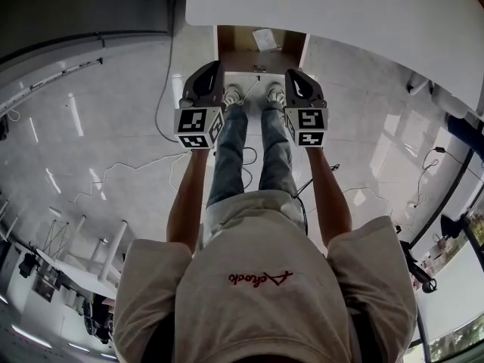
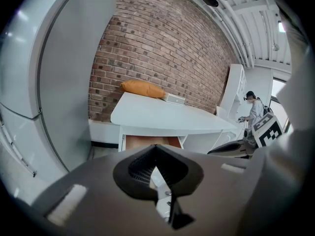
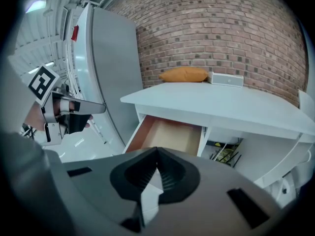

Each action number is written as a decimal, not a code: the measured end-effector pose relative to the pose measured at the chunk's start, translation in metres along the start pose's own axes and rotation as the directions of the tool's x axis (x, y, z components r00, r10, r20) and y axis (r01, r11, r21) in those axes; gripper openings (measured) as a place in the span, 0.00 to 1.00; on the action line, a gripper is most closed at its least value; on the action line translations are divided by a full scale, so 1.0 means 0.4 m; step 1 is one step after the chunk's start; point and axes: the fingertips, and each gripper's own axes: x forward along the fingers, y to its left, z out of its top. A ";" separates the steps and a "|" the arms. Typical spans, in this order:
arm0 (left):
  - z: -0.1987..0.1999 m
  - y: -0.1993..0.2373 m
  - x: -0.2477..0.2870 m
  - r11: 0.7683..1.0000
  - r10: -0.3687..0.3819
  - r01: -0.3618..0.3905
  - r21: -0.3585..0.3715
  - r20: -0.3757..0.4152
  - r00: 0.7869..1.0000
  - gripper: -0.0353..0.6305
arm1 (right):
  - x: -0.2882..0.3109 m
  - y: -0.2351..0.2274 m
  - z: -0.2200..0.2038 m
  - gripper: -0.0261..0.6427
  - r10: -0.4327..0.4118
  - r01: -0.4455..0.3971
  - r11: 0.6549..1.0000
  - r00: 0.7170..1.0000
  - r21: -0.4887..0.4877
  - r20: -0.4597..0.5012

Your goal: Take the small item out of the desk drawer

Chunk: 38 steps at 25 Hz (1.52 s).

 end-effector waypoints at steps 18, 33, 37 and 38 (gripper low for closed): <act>-0.154 0.002 0.038 0.995 0.046 -0.048 -0.083 -0.016 0.999 0.07 | 0.150 -0.006 -0.129 0.06 0.098 -0.110 0.987 0.990 -0.118 -0.105; -0.185 0.013 0.024 0.988 0.083 -0.083 -0.127 -0.001 0.997 0.07 | 0.341 -0.010 -0.132 0.06 0.136 -0.240 0.871 0.956 -0.428 -0.258; -0.193 0.016 0.026 0.987 0.085 -0.085 -0.133 -0.004 0.996 0.07 | 0.384 0.000 -0.150 0.06 0.138 -0.287 0.816 0.940 -0.502 -0.313; -0.195 0.016 0.026 0.987 0.086 -0.086 -0.135 -0.005 0.996 0.07 | 0.393 0.003 -0.156 0.06 0.135 -0.299 0.797 0.935 -0.524 -0.328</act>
